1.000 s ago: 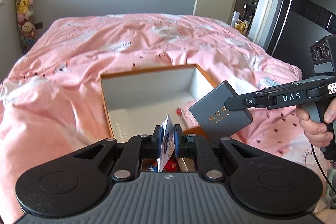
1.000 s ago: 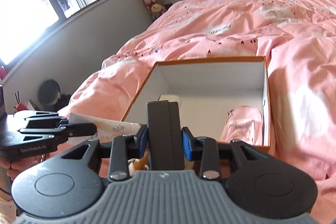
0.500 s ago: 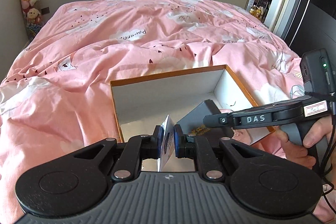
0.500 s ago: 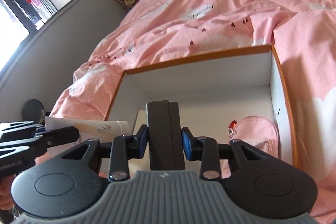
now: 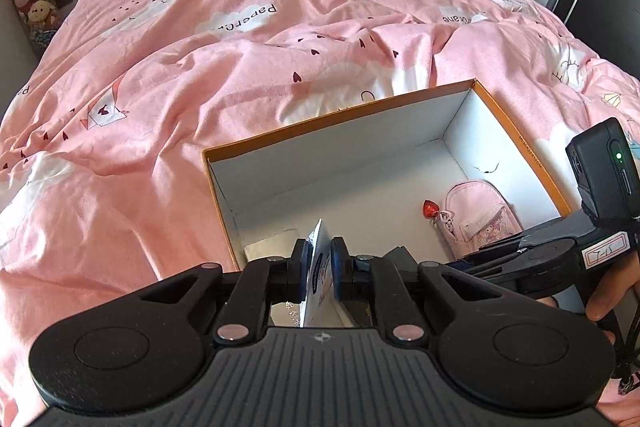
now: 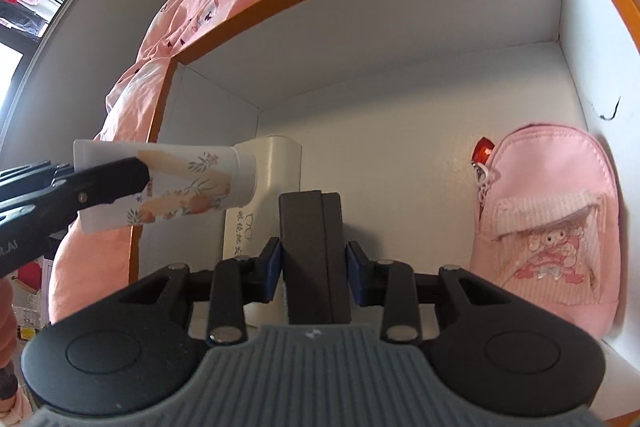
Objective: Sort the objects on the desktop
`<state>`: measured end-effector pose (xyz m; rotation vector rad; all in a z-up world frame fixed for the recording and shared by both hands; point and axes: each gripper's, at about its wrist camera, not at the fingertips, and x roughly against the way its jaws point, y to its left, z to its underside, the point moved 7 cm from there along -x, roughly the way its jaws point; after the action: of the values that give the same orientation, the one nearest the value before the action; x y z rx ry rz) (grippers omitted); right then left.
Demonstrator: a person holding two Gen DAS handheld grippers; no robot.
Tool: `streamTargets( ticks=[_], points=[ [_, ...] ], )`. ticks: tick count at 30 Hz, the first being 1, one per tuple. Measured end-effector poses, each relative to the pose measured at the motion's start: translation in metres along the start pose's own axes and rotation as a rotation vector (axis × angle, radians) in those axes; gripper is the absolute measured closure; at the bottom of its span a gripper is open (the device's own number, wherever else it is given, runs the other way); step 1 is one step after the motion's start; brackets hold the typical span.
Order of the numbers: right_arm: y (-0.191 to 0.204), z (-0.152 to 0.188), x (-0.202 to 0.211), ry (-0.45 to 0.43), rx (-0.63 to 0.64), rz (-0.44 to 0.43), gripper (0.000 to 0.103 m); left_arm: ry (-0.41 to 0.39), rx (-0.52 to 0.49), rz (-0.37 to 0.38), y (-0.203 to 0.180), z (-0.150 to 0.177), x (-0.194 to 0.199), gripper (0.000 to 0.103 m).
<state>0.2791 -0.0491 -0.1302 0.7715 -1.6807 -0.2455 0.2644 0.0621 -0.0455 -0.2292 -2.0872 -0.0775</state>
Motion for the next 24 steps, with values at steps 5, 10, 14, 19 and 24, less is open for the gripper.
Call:
streamTargets(
  ticks=[5, 10, 14, 19, 24],
  points=[
    [-0.004, -0.001, 0.004, 0.026, 0.117, 0.126, 0.061, 0.019, -0.031, -0.010, 0.002, -0.009, -0.009, 0.090],
    [-0.012, -0.001, -0.005, 0.080, 0.225, 0.239, 0.061, 0.033, -0.056, -0.002, 0.004, -0.020, -0.016, 0.090],
    [-0.012, -0.004, -0.011, 0.119, 0.235, 0.208, 0.061, 0.048, -0.086, -0.023, 0.008, -0.027, -0.024, 0.090],
    [-0.001, 0.001, -0.021, 0.180, 0.261, 0.140, 0.062, 0.063, -0.156, -0.042, 0.012, -0.038, -0.034, 0.090],
    [0.004, 0.004, -0.023, 0.182, 0.284, 0.134, 0.062, 0.088, -0.314, -0.095, 0.005, -0.045, -0.048, 0.090]
  ],
)
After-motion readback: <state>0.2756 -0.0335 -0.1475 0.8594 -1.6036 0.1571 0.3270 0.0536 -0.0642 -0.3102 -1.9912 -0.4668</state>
